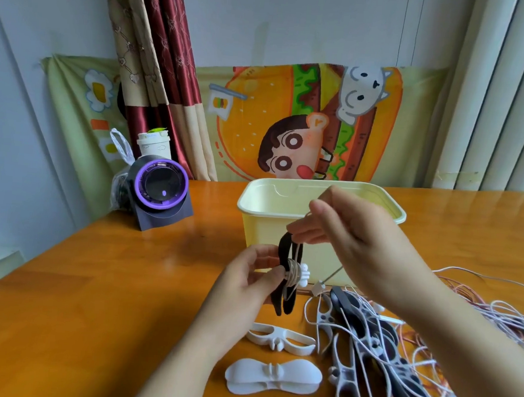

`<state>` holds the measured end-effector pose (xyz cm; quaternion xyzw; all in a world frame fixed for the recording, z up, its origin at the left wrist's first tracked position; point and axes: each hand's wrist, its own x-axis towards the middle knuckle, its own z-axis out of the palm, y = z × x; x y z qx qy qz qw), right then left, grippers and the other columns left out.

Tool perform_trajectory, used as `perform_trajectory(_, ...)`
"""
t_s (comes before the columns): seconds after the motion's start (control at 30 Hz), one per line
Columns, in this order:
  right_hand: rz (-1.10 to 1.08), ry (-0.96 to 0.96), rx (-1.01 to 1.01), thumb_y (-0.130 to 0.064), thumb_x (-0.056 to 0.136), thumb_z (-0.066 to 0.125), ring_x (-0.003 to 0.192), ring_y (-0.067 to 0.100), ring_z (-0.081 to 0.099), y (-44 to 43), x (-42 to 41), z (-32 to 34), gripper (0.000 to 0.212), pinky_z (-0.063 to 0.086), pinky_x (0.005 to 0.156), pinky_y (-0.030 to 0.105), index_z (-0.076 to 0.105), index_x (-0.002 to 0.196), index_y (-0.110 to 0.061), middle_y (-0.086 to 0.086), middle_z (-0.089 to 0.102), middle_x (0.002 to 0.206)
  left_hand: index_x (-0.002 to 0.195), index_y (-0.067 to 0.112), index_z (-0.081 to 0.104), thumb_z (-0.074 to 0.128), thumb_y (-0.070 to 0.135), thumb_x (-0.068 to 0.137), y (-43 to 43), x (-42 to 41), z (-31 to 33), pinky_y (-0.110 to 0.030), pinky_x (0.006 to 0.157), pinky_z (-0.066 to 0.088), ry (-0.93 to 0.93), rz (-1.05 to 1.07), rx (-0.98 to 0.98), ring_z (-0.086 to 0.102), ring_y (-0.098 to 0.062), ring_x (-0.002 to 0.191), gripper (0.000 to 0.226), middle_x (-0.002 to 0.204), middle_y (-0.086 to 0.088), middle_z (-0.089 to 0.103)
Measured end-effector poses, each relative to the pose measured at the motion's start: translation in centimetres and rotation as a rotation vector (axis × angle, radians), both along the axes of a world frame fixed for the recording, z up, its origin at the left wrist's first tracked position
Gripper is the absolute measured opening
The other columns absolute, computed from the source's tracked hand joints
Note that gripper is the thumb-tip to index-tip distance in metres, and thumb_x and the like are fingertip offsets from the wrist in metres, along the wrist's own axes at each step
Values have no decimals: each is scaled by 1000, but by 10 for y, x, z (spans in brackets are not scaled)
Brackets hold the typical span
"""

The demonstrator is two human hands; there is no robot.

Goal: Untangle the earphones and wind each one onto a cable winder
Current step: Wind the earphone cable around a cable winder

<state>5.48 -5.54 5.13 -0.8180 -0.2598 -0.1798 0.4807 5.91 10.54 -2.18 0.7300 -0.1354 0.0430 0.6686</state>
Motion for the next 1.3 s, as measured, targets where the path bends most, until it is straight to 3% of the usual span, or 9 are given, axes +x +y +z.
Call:
perform_trajectory(0.17,66,196,394,-24,100,37,66,22,70,-3,8,1,30,58,63,29,49,78,-9,10,73,75,105,22,67,56,9,96,0,-2,0,-25,71,52,64,-137,-113,69,-21,96,19,104,-4,71)
perform_trajectory(0.43,275,795,854,-29,97,43,40,8,43,-7,25,-14,28,44,42,16,49,75,-12,12,72,76,105,13,69,59,11,79,-1,-8,7,-30,69,57,142,-307,-424,68,-23,89,28,104,-14,70)
perform_trajectory(0.6,432,1032,904,-26,97,39,37,3,34,-2,27,-30,26,36,39,14,45,76,-13,0,58,50,89,16,79,65,2,76,1,-10,15,-28,59,57,161,-356,-703,73,-20,78,24,96,-13,74)
perform_trajectory(0.67,399,995,748,-25,95,44,38,4,31,1,28,-41,23,31,39,14,49,78,-10,-4,52,51,88,15,79,76,-2,65,5,-5,15,-31,60,59,173,-331,-835,73,-22,78,28,98,-12,74)
perform_trajectory(0.77,240,746,230,-26,94,54,44,6,31,7,28,-55,23,27,42,16,54,75,-12,-2,44,56,91,15,78,91,13,50,9,1,14,-31,64,60,174,-258,-919,73,-21,84,42,104,-10,74)
perform_trajectory(0.87,85,416,-179,-33,95,52,45,5,33,14,23,-52,33,28,46,16,54,66,-19,-8,44,53,106,13,69,64,15,73,11,6,9,-27,69,60,214,-105,-921,69,-17,86,34,106,-6,72)
perform_trajectory(0.97,26,268,-310,-31,95,53,43,5,34,13,17,-42,26,28,45,16,62,74,-17,-8,42,52,121,14,60,57,16,77,10,6,8,-25,73,55,219,-16,-815,67,-13,85,44,111,-6,71)
perform_trajectory(1.17,-50,138,-524,-28,96,52,54,3,48,9,8,-28,18,37,53,16,68,91,-20,-11,55,66,106,21,66,53,14,92,8,5,6,-25,71,43,260,67,-687,64,-5,70,21,93,3,72)
perform_trajectory(1.3,-60,90,-610,-28,96,51,61,5,50,9,4,-24,21,41,60,16,70,101,-20,-8,60,76,107,20,67,54,14,92,8,6,5,-25,71,42,258,104,-640,62,-7,74,21,92,4,71)
